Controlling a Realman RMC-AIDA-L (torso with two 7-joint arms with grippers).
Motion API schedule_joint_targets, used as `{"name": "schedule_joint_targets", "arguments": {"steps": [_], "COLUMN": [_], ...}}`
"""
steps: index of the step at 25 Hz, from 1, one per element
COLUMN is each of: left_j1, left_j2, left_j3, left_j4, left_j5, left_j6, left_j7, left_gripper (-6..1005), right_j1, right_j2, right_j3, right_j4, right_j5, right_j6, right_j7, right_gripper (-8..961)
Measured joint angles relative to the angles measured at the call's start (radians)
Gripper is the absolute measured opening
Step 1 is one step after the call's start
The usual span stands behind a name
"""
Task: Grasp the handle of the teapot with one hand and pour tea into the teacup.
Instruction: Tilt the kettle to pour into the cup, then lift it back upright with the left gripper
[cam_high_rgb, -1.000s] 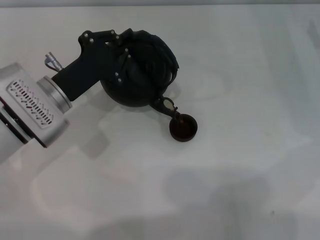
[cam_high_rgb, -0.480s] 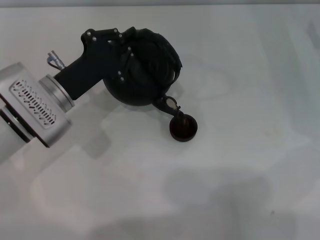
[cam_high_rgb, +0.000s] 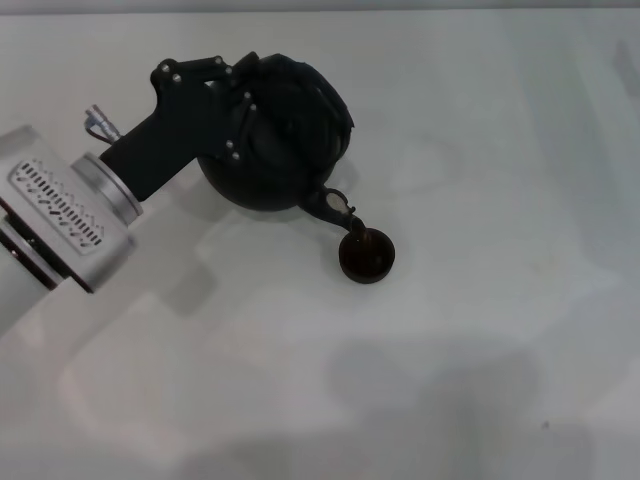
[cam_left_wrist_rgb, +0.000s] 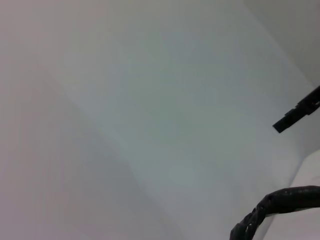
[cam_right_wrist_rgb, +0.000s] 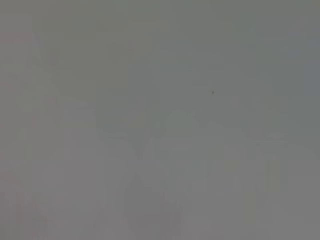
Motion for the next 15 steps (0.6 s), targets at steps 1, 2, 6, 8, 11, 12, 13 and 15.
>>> {"name": "schedule_joint_targets", "arguments": {"steps": [1,2,6,8,11,12,13,15], "left_j1": [0.000,0.004,0.023,0.030,0.045,0.052,0.063,0.091], "left_j2": [0.000,-0.001,-0.002,-0.002,-0.002,-0.002,-0.003,-0.005], "left_j3": [0.000,0.000,0.000,0.000,0.000,0.000,0.000,0.000], "left_j4": [0.000,0.002,0.020,0.025,0.036,0.047,0.062,0.097], "left_j5": [0.000,-0.006,-0.034,-0.049,-0.064,-0.076,-0.096,-0.154], "left_j6": [0.000,0.000,-0.001,-0.001,-0.003,-0.003,-0.003,-0.003], "left_j7": [0.000,-0.015,-0.072,-0.085,-0.101,-0.106,-0.108,-0.110], "left_gripper": [94,93,93,93,94,94,94,95], "right_j1": [0.000,0.000,0.001,0.001,0.001,0.001,0.001,0.001], "right_j2": [0.000,0.000,0.000,0.000,0.000,0.000,0.000,0.000], "right_j3": [0.000,0.000,0.000,0.000,0.000,0.000,0.000,0.000], "right_j4": [0.000,0.000,0.000,0.001,0.001,0.001,0.001,0.002], "right_j5": [0.000,0.000,0.000,0.000,0.000,0.000,0.000,0.000], "right_j6": [0.000,-0.001,-0.004,-0.004,-0.005,-0.005,-0.005,-0.005], "right_j7": [0.000,0.000,0.001,0.001,0.001,0.001,0.001,0.001], "right_gripper": [836,836,836,836,836,836,836,836]}}
